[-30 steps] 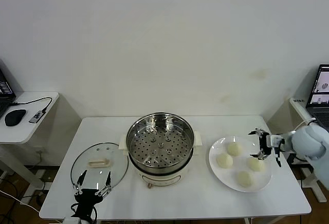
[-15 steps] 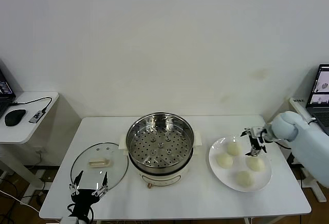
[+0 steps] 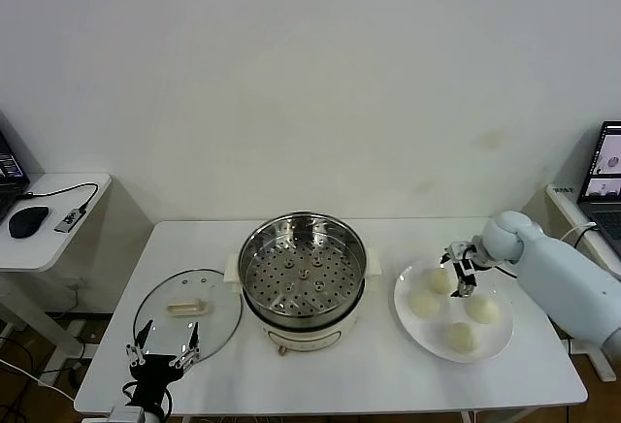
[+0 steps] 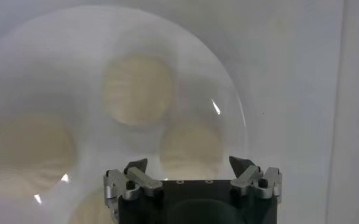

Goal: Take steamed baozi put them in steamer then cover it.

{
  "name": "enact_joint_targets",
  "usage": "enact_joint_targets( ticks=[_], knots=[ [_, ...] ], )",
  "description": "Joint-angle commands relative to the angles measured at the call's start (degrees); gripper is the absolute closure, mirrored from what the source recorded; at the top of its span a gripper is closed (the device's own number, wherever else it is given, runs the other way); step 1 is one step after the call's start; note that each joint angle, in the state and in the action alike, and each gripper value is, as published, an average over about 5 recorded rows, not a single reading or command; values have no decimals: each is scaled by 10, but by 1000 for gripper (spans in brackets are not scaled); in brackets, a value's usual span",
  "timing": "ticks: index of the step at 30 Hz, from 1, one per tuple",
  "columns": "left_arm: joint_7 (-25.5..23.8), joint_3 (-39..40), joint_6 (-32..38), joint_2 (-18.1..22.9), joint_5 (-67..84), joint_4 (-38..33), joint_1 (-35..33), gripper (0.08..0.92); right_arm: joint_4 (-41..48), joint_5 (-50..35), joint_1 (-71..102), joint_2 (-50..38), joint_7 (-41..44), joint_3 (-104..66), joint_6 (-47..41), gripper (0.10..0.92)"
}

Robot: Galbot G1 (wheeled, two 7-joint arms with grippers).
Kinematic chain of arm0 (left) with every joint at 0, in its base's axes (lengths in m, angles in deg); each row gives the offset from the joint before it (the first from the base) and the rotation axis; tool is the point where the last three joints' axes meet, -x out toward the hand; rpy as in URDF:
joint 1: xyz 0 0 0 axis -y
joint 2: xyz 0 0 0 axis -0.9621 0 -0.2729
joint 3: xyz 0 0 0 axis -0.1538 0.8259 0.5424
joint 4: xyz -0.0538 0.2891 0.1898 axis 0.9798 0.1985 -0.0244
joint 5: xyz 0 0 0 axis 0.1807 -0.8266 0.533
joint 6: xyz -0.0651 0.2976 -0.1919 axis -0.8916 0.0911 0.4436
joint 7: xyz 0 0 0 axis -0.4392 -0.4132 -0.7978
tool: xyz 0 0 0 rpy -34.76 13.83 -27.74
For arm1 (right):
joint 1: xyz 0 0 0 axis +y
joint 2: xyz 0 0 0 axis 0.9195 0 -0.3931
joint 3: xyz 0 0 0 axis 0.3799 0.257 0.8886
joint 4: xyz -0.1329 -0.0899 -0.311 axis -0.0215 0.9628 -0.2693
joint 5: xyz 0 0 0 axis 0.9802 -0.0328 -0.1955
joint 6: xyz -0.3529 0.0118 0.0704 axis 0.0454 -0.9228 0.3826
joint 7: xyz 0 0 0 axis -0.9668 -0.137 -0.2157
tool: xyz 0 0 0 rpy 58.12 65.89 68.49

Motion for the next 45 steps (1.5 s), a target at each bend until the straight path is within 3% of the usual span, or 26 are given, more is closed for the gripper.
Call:
enact_joint_targets(
  ticks=[1,25,39,45],
  knots=[
    [0,-1,0,0,-1,0,0,177,28,11,-11,19,-4,12,1,252],
    [-2,0,-6,2,-13,-13,-3,177,0,-1,-3,5,-5,9,-7,434],
    [-2,9,-6,8,-4,-21,-2,177,-159,-143,-161,-122,4,101,-31,448],
    [-4,19,-2,16,2,-22,-4,177,-211,-235,-288,-118,0,187,-30,447]
  ],
)
